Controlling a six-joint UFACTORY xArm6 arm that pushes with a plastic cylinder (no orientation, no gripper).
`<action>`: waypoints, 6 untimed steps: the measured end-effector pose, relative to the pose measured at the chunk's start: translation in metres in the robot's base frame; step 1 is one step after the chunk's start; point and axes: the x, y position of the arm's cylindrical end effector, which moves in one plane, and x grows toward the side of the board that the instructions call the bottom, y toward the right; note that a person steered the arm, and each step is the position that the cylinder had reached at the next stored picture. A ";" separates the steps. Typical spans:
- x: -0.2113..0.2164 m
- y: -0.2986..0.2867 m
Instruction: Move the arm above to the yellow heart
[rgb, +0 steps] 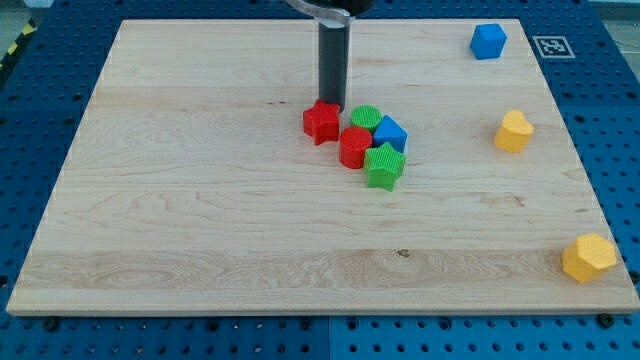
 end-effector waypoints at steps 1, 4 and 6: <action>-0.005 -0.017; -0.042 -0.038; -0.048 -0.032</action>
